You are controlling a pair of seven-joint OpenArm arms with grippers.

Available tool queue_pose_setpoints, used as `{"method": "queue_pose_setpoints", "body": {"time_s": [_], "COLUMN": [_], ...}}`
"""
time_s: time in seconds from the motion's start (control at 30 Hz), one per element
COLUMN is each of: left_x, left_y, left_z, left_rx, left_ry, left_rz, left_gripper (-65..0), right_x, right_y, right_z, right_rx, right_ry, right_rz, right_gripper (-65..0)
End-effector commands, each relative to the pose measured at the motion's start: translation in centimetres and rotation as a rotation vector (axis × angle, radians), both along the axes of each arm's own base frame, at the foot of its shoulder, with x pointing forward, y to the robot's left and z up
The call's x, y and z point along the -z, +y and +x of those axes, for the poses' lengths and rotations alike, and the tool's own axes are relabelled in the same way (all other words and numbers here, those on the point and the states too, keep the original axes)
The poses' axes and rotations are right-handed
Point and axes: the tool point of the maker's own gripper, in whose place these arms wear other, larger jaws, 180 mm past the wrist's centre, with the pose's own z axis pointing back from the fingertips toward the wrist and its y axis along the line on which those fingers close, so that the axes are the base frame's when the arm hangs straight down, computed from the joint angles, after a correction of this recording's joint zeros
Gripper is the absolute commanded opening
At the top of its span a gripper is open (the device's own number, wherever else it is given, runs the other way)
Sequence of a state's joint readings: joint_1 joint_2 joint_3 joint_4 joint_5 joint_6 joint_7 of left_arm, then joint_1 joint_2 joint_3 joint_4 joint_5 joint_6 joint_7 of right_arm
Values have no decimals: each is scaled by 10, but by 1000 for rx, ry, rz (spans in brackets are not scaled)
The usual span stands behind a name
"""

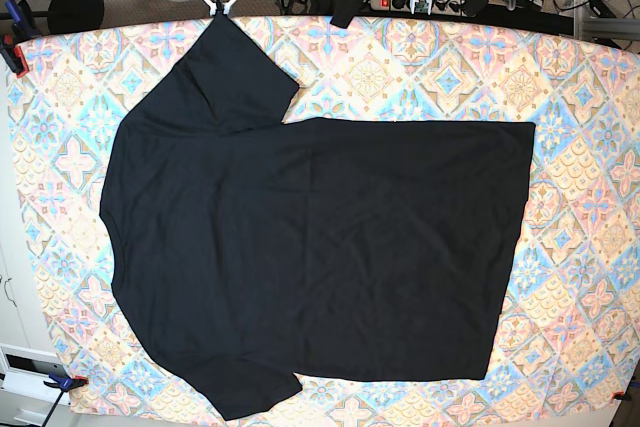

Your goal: Fold the T-shirt properly

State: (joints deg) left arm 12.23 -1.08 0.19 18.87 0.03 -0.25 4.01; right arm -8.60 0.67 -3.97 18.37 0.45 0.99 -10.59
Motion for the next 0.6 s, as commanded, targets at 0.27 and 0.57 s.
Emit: {"method": "queue_pose_setpoints", "body": {"time_s": [0.27, 0.57], "left_x": [-2, -2], "left_y": [-2, 2], "left_z": [11, 11], "left_rx": [8, 9], "left_ry": [-35, -34], "left_rz": [-2, 4], "left_gripper": [-623, -623], "right_x": [0, 0], "right_y": [-1, -1], "right_z": [0, 0], "right_rx": [3, 3], "right_ry": [-1, -1], "right_rz": [-1, -1], "right_gripper": [-650, -650]}}
